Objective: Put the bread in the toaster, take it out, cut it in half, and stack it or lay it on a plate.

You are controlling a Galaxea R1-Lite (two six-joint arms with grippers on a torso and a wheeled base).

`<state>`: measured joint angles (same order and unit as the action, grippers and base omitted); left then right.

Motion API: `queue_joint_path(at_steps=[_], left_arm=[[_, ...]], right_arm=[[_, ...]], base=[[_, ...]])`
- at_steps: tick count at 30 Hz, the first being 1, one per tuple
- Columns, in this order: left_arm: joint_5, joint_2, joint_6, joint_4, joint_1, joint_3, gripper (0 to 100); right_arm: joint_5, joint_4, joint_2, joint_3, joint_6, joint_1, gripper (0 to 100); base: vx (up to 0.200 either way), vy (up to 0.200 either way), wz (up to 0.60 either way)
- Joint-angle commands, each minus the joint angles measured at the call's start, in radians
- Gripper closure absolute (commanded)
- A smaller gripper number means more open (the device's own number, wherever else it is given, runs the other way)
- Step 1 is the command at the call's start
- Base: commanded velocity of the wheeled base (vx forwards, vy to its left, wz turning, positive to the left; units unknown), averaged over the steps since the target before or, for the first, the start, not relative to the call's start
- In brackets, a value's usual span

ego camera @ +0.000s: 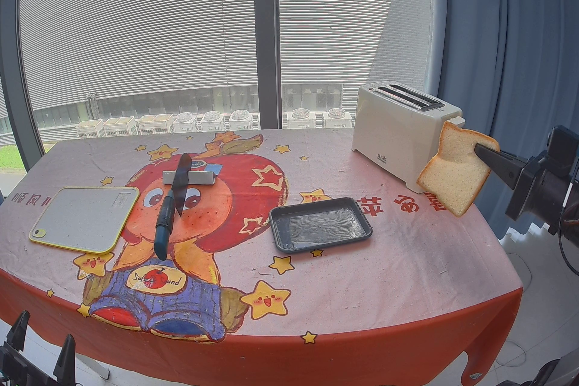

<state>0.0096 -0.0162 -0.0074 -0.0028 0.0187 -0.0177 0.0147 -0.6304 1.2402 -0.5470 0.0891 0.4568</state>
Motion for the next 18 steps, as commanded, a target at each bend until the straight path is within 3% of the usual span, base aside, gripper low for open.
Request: queue_joint_path(at_steps=[1,6,18], left_arm=[[-0.002,0.016,0.000,0.000,0.000,0.018,0],[-0.002,0.016,0.001,0.000,0.000,0.018,0],[0.000,0.016,0.000,0.000,0.000,0.018,0]], right_arm=[[-0.001,0.000,0.002,0.004,0.000,0.011,100],[0.001,-0.002,0.002,0.010,0.000,0.011,100],[0.001,-0.002,0.005,0.012,0.000,0.010,100]], base=[[0.000,0.000,0.00],[0.000,0.000,0.00],[0.000,0.200,0.00]])
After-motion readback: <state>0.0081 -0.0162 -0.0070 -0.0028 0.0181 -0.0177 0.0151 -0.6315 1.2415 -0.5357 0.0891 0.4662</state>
